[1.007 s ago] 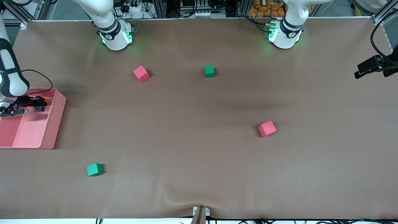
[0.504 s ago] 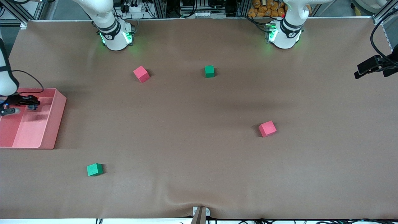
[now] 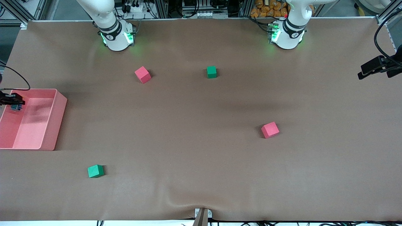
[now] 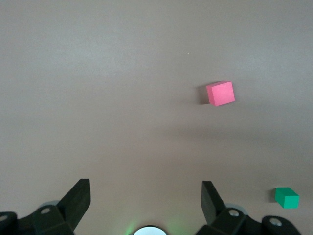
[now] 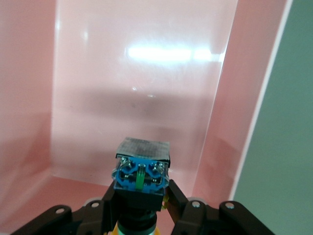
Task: Place and upright button with both arms
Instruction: 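Lift the button switch out of the bin with the right gripper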
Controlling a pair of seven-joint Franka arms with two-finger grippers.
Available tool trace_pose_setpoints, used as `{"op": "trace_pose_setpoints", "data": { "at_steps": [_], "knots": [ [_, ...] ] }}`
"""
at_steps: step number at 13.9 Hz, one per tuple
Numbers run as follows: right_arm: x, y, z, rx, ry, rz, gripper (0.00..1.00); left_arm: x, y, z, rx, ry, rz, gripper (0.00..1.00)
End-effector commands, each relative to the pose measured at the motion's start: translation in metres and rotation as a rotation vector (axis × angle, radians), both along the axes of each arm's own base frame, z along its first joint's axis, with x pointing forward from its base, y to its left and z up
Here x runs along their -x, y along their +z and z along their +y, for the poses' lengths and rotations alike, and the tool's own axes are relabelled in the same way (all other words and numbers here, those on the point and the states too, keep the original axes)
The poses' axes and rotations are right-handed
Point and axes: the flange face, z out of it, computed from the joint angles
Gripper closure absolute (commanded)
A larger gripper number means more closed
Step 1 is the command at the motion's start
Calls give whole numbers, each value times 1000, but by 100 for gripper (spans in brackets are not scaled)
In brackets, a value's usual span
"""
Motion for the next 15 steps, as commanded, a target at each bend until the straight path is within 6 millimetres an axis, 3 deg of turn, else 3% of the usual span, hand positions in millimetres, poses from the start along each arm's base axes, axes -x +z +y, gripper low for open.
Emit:
{"op": "trace_pose_setpoints", "data": {
  "at_steps": [1,5,8,11,15],
  "knots": [
    [-22,51,28,0,62,-11,100,4,5,-3,-5,4,1,0],
    [-76,95,91,-49,147,-18,100,4,5,-3,-5,3,1,0],
    [-110,107,153,-80,196,-47,100,4,4,-2,-3,1,4,0],
    [-144,115,248,-106,150,-54,100,4,5,-3,-2,-1,2,0],
    [-167,122,370,-102,61,-50,100,4,3,0,-1,2,5,0]
  ]
}}
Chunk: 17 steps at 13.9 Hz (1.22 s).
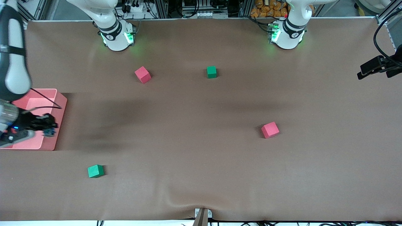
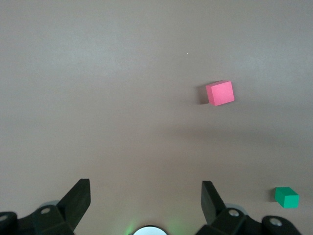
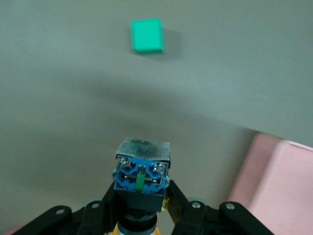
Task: Place and upright button with both arms
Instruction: 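Lift the button switch out of the bin with the right gripper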
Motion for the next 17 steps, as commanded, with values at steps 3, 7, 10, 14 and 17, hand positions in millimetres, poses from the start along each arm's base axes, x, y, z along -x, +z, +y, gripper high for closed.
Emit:
{"op": "trace_pose_setpoints", "data": {
  "at_steps": [3,7,10,14,17],
  "knots": [
    [-9,16,144,-22,-81,5,100,4,3,1,2,4,6,0],
    [13,-3,290,5,-129,42,100,3,0,-1,12,4,11,0],
    [24,-29,348,17,-140,78,100,1,-3,-2,14,0,17,0],
    [36,-76,433,-33,-157,54,100,1,-4,-1,15,-5,20,0],
    [53,-116,478,-38,-133,29,100,0,-6,-1,15,-6,23,0]
  ]
}}
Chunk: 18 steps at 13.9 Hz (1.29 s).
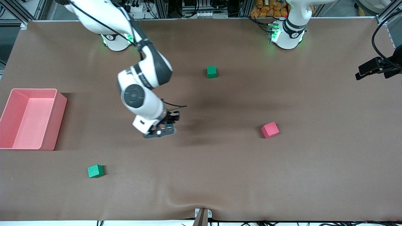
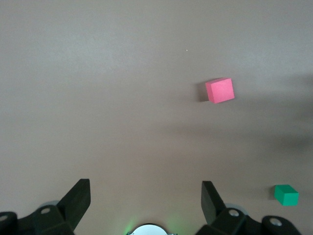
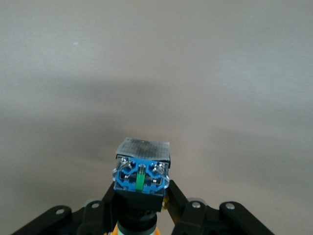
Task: Place and upright button with both arms
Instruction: 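Carry the switch to mid-table and lower it with the right gripper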
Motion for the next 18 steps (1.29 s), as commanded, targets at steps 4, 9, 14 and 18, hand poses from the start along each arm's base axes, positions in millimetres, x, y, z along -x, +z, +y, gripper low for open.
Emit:
{"op": "trace_pose_setpoints", "data": {
  "at_steps": [4,9,14,18],
  "knots": [
    [30,-65,64,-13,-9,-8,100,1,0,0,10,-6,8,0],
    [46,-104,67,6,-29,26,100,1,0,0,10,-8,10,0],
    [53,-136,70,21,-44,37,100,1,0,0,11,-12,10,0],
    [55,-142,69,30,-68,49,100,1,0,0,11,-15,10,0]
  ]
}}
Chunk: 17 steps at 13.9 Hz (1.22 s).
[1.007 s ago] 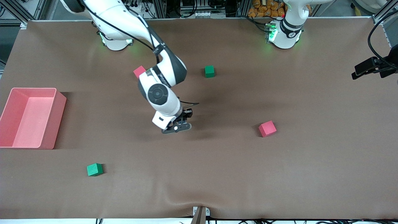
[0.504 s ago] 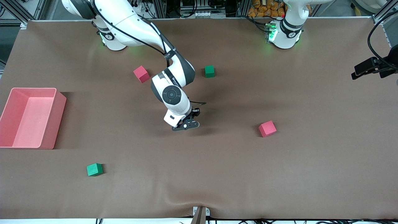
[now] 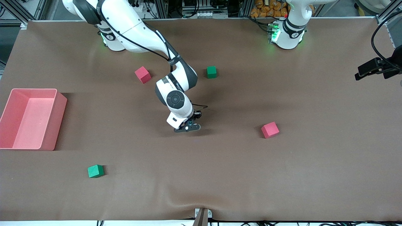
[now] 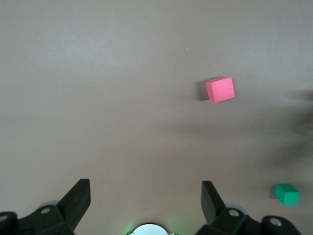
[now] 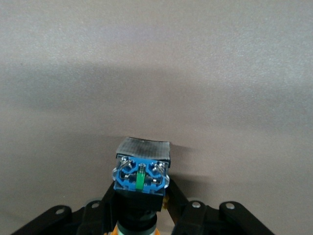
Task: Place and upright button with both arms
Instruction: 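Carry the switch to mid-table and lower it with the right gripper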
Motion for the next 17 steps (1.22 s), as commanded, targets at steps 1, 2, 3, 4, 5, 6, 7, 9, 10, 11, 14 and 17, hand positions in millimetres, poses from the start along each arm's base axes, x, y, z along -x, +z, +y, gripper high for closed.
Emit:
{"op": "trace_pose_setpoints", "data": {
  "at_steps": [1,2,3,4,5,6,7,9,10,11,14,17],
  "knots": [
    [3,-1,3,-10,-26,9,63,1,2,0,11,-12,5,0],
    [3,-1,3,-9,-24,8,13,1,2,0,11,-12,5,0],
    [3,0,3,-7,-18,4,0,1,3,0,11,-12,3,0],
    [3,2,4,-9,-19,1,0,2,2,1,11,-10,5,0],
    [2,6,3,-9,-20,3,0,1,2,0,11,-12,5,0],
    [1,11,4,-13,-21,1,0,1,2,0,11,-10,5,0],
    [0,19,5,-19,-30,-5,0,1,2,0,11,-10,5,0],
    [-3,47,7,-34,-84,-21,0,1,3,0,10,-10,4,0],
    [-4,68,5,-38,-90,-17,0,1,3,0,10,-10,4,0],
    [-9,95,-2,-46,-93,-20,0,1,3,0,10,-10,4,0],
    [-37,164,-53,-57,-146,-26,0,1,3,-3,10,-10,4,0],
    [-60,217,-114,-34,-161,-40,0,1,2,-10,11,-15,4,0]
  ]
}}
